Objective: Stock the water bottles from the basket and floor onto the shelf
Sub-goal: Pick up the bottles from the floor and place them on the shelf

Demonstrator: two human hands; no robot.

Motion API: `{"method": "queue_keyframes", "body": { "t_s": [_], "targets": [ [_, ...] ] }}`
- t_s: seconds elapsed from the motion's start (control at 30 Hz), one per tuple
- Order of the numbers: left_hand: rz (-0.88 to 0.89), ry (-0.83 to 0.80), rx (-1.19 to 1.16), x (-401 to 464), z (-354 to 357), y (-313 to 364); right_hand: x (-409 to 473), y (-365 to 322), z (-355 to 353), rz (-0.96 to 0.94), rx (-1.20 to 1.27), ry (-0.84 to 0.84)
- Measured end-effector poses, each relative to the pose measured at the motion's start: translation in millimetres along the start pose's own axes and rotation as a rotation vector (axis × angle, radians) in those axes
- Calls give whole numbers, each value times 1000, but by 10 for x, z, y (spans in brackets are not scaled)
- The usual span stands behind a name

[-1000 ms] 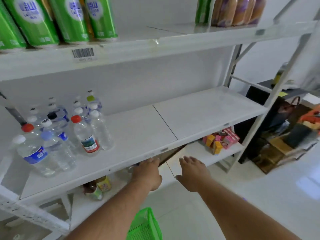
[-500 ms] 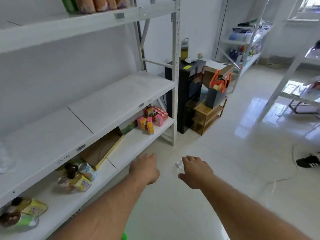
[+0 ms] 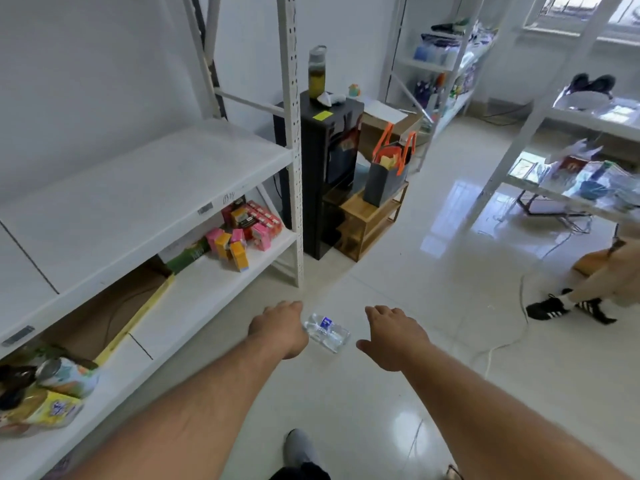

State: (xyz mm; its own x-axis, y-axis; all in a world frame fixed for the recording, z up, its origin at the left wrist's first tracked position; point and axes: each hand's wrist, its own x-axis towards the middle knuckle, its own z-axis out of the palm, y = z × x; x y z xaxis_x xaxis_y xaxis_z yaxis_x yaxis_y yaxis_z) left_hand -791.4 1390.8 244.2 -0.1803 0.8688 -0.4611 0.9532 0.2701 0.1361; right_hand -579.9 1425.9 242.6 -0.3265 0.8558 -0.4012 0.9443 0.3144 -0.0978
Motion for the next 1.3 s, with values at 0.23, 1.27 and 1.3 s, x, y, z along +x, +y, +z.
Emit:
{"method": "queue_keyframes", "body": {
  "t_s": [0.23, 1.27, 1.3],
  "targets": [
    [-82, -37, -97, 722, -322, 1, 762, 124, -410, -30, -47, -15],
    [-769, -75, -615, 1878, -207, 941, 3678, 1089, -1034, -571, -302, -310],
    [-778, -75, -644, 1854, -154, 905, 3659, 1076, -1023, -569, -312, -315]
  ]
}}
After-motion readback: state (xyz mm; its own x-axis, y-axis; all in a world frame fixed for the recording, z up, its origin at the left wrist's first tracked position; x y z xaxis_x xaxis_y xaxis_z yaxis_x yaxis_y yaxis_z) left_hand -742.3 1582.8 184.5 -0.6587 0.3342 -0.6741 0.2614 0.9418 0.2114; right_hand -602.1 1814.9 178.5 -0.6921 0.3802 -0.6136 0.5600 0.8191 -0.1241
